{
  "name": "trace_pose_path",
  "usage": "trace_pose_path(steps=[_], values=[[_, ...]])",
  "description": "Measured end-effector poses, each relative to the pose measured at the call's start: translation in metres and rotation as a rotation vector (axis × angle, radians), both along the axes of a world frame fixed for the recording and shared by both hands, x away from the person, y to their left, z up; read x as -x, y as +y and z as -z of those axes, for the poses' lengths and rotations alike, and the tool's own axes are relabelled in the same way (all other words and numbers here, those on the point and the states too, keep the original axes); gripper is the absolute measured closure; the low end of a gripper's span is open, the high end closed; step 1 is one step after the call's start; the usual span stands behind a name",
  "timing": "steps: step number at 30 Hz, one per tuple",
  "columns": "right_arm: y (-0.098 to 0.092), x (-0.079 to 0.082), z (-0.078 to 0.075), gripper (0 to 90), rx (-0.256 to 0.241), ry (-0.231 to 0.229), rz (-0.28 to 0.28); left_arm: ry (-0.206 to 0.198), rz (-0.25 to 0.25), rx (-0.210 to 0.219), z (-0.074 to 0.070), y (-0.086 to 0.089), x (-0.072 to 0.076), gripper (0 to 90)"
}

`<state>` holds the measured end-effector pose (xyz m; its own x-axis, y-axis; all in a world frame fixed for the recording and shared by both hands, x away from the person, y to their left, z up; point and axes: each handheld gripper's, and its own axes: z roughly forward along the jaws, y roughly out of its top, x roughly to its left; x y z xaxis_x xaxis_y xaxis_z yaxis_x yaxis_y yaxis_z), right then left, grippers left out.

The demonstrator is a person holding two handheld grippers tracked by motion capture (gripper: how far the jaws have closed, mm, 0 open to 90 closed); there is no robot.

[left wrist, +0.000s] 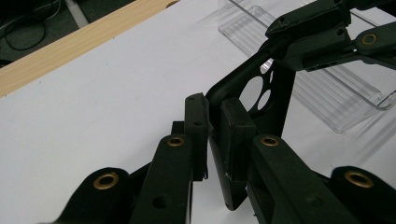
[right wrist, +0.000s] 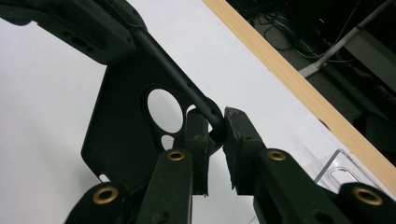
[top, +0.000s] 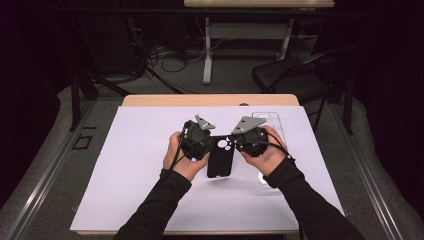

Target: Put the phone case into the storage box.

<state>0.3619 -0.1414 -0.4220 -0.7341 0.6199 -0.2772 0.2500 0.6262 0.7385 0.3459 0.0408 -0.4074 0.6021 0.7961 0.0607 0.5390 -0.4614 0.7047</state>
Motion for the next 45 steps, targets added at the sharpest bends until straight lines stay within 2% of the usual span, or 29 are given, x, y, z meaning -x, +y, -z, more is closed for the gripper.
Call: trace_pose_path(steps=[13,19,30,39,45], values=[[0.0011,0.0017,-0.0004,81.3,0.023,-0.034,0.003,-0.003,0.003,0.007,0.0012,0.0004,-0.0008,82.5],[0.0011,0.002,-0.0011,81.5,0.016,-0.041,0.0,-0.006,0.002,0.014,0.0023,0.0011,-0.0016,81.3],[0.0014,0.0023,-0.0044,81.9,0.011,-0.055,-0.004,-0.008,0.007,0.027,0.0028,0.0021,-0.0027,75.2],[-0.0002,0.001,-0.006,82.0,0.01,-0.064,-0.005,-0.008,0.007,0.051,0.0039,0.0059,-0.0044,65.4],[-0.0022,-0.0006,-0.0068,82.1,0.004,-0.07,0.0,-0.028,0.023,0.07,0.0042,0.0084,-0.0051,60.6]])
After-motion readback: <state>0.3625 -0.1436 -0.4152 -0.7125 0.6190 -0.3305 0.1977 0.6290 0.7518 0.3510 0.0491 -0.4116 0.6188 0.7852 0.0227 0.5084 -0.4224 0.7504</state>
